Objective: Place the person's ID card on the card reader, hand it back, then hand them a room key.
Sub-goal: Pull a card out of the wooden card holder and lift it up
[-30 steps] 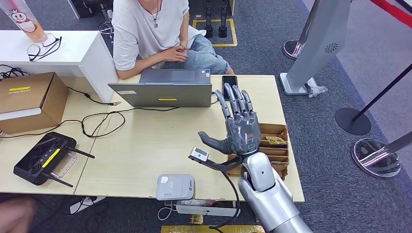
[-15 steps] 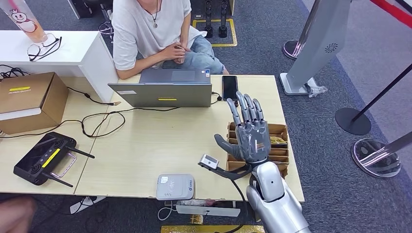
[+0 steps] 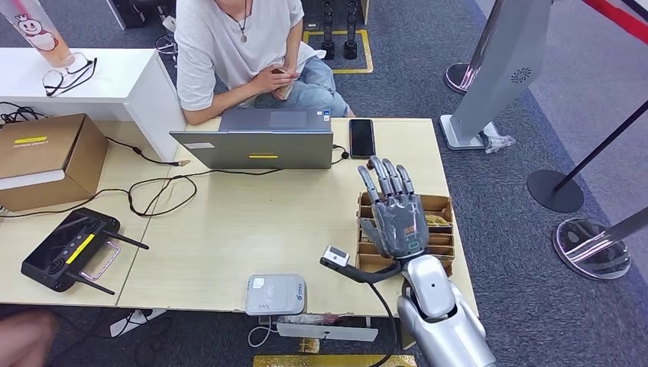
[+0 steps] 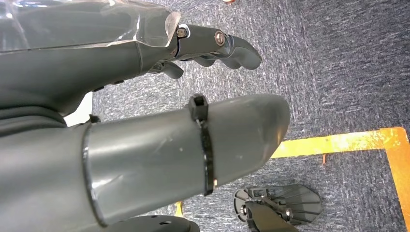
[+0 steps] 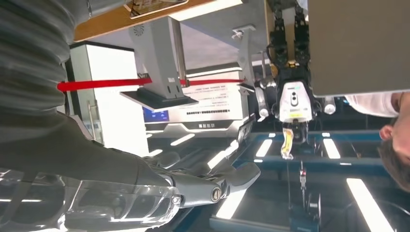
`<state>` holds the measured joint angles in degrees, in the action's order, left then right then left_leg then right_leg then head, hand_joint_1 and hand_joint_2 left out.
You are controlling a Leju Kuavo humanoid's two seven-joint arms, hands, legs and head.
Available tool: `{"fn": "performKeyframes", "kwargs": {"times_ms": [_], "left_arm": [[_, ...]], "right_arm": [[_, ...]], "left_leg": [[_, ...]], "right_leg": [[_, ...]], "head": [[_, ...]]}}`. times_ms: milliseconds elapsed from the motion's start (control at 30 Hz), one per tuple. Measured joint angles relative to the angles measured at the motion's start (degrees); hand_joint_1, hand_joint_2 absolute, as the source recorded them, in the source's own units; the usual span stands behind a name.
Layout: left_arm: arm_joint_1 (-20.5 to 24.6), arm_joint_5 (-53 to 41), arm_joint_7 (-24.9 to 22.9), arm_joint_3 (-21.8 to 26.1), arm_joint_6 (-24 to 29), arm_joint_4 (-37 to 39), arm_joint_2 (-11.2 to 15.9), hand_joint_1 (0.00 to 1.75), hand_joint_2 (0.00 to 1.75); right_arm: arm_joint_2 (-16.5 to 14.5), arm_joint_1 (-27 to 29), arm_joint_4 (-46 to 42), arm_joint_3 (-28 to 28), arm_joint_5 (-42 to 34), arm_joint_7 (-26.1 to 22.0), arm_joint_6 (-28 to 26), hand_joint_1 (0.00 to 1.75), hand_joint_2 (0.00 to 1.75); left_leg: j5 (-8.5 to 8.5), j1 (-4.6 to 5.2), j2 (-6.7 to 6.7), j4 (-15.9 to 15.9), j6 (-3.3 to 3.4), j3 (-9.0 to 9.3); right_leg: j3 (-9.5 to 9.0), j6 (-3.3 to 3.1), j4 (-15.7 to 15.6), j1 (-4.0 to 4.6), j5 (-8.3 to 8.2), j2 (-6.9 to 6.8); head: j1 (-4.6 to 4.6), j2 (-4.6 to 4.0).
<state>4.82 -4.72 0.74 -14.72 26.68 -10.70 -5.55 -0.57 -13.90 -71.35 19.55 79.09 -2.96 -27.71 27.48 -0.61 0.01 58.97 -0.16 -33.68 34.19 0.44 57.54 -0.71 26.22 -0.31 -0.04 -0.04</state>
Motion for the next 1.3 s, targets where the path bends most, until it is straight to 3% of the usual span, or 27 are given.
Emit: {"fn": "performKeyframes", "kwargs": {"times_ms": [700,967,1300], "left_arm": [[-0.1,-0.2,-0.1,0.1,0.0,0.0,0.0,0.00,0.00],[-0.1,-0.4,-0.2,0.1,-0.1,0.0,0.0,0.00,0.00],[-0.1,-0.5,-0.2,0.1,-0.2,0.0,0.0,0.00,0.00]], "right_arm": [[2.4,-1.4,-3.8,-0.1,0.9,3.3,12.3,0.00,1.75],[3.4,-1.6,-5.0,-0.1,0.9,4.2,14.5,0.32,1.75],[4.1,-1.6,-5.7,-0.1,0.9,4.6,16.0,0.51,1.75]], "left_leg": [[0.00,0.00,0.00,0.0,0.00,-0.01],[0.00,0.00,0.00,0.0,0.00,0.00],[0.00,0.00,0.00,0.0,0.00,-0.01]], "right_leg": [[-0.01,0.00,0.0,0.00,0.00,-0.01],[-0.01,0.00,0.0,0.00,0.00,-0.01],[0.00,0.00,0.0,0.00,0.00,0.00]], "head": [[0.00,0.00],[0.00,0.00],[-0.01,0.00]]}}
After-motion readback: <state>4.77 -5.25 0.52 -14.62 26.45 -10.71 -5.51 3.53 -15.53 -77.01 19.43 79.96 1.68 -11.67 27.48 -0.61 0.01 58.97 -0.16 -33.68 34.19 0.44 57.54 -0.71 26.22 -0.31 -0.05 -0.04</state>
